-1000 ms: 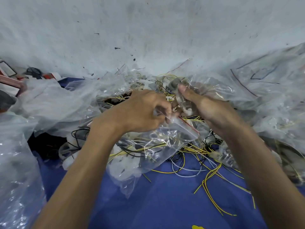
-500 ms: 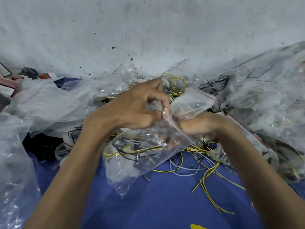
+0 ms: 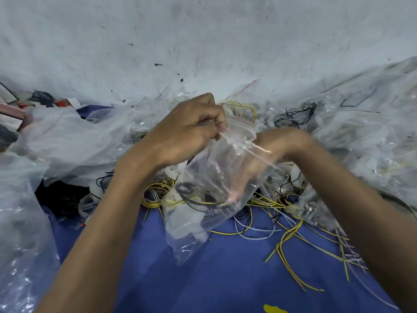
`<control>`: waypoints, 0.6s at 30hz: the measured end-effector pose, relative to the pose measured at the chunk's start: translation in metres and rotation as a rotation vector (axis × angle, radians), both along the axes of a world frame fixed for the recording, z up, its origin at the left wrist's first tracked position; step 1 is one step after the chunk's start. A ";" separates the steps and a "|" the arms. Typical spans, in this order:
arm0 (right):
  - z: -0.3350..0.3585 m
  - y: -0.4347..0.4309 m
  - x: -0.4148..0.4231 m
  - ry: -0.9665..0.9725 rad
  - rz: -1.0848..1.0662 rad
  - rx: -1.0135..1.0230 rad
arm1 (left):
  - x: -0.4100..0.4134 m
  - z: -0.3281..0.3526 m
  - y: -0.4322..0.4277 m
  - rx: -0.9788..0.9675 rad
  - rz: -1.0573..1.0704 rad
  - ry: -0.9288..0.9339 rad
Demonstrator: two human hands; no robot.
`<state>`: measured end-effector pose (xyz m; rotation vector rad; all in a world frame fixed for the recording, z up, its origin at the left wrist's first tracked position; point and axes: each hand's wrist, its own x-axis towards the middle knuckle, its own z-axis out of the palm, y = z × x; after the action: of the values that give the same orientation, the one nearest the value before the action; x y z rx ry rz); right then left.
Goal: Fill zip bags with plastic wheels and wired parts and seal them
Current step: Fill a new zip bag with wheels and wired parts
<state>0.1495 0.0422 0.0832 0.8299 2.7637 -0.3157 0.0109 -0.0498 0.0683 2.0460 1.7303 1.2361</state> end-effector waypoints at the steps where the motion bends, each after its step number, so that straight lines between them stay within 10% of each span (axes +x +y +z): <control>1: 0.007 -0.004 0.005 0.058 0.017 -0.064 | -0.001 0.001 0.000 0.007 0.012 -0.008; 6: 0.007 -0.009 0.000 0.402 0.210 -0.236 | 0.002 0.003 0.002 0.116 0.074 -0.002; 11: 0.000 0.002 -0.028 -0.078 0.238 0.207 | 0.001 0.001 0.004 0.144 0.107 0.055; 18: 0.025 0.019 0.004 0.477 0.220 -0.482 | -0.006 0.003 0.004 0.194 0.132 -0.008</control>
<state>0.1532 0.0614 0.1084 0.3547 2.9434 -1.2099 0.0046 -0.0458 0.0709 2.0529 1.8321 1.5050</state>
